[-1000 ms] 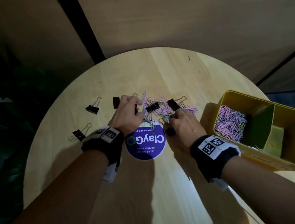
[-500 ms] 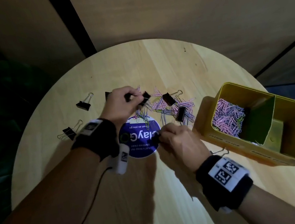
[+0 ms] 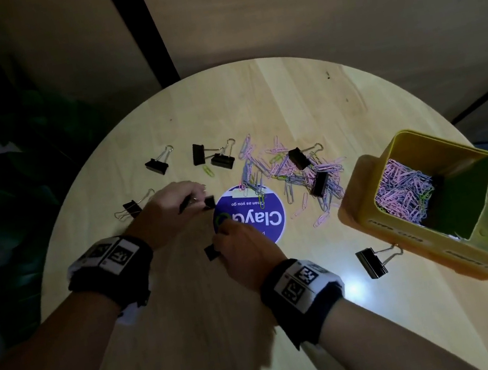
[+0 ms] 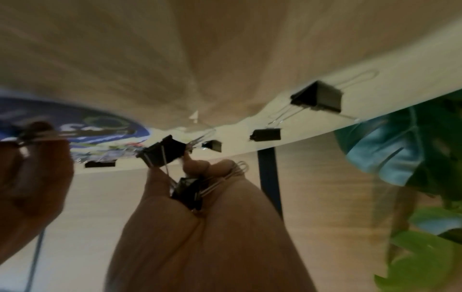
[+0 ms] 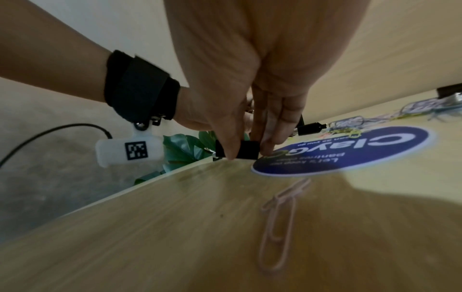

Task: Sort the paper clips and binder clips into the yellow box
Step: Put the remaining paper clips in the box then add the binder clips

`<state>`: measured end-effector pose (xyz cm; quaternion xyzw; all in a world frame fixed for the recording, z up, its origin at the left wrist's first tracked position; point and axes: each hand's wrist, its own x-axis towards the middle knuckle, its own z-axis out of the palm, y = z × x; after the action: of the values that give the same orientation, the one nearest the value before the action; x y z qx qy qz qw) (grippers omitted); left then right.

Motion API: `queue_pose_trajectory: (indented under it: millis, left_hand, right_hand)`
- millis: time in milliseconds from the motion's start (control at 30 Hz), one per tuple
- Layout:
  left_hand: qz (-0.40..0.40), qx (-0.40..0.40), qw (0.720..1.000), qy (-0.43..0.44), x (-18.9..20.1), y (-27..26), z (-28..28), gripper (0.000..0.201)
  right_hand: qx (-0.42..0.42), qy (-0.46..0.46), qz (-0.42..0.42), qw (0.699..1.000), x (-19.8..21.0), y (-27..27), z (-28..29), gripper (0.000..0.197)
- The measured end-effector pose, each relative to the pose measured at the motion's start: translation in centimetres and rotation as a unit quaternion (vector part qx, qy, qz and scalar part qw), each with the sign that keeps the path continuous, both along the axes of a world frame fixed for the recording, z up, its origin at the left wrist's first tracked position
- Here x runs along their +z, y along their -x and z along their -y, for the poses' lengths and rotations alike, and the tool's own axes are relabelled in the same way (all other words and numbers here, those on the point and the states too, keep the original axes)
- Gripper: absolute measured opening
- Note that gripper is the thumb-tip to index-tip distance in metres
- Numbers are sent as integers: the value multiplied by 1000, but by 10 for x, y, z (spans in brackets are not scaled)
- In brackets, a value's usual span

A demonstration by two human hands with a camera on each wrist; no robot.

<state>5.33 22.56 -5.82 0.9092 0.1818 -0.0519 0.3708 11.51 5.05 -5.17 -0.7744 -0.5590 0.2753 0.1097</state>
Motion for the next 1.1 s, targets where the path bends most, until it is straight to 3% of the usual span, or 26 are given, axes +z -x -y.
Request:
queue_pose_trajectory:
  millis: [100,233,333,433,567,633,700,733,767,833,1000,1100]
  left_hand:
    - [17,-32,994,107,6,-12,19,3]
    - [-16,-27,983,184,20,-42,37,12]
    - [-7,30,953,302,28,-51,42,2]
    - [1,77,913,401,28,-46,36,10]
    - [-12,128,881,455,30,-34,21,12]
    - [-26,119,926,357,28,-26,7,12]
    - [-56,81,982,160,22,-19,-10,12]
    - [-77,69,992,72,18,-14,-16,12]
    - [-93,65,993,17,16,-10,-19,12]
    - [-102,52,993,-12,12,-6,-17,11]
    - [-120,15,990,-79,5,-9,-12,21]
    - [-48,30,981,-183,3,-2,4,32]
  right_hand:
    - [15,10,4,1000,-3,5,9,28]
    - [20,26,3,999,-7,7,18,30]
    - [18,23,3,1000,-9,8,17,32]
    - [13,17,-4,1000,-12,8,14,37]
    - [-3,-33,-28,999,-12,7,16,44]
    - [-19,-60,-18,998,-9,-1,18,35]
    - [-64,-64,20,996,-8,-18,20,30]
    - [-100,-70,33,992,-6,-29,21,27]
    - [-133,-91,45,986,-3,-40,22,26]
    - [-154,-85,63,982,5,-58,25,30]
    - [-59,12,113,992,5,-69,26,50]
    - [-18,61,127,990,-6,-68,23,59]
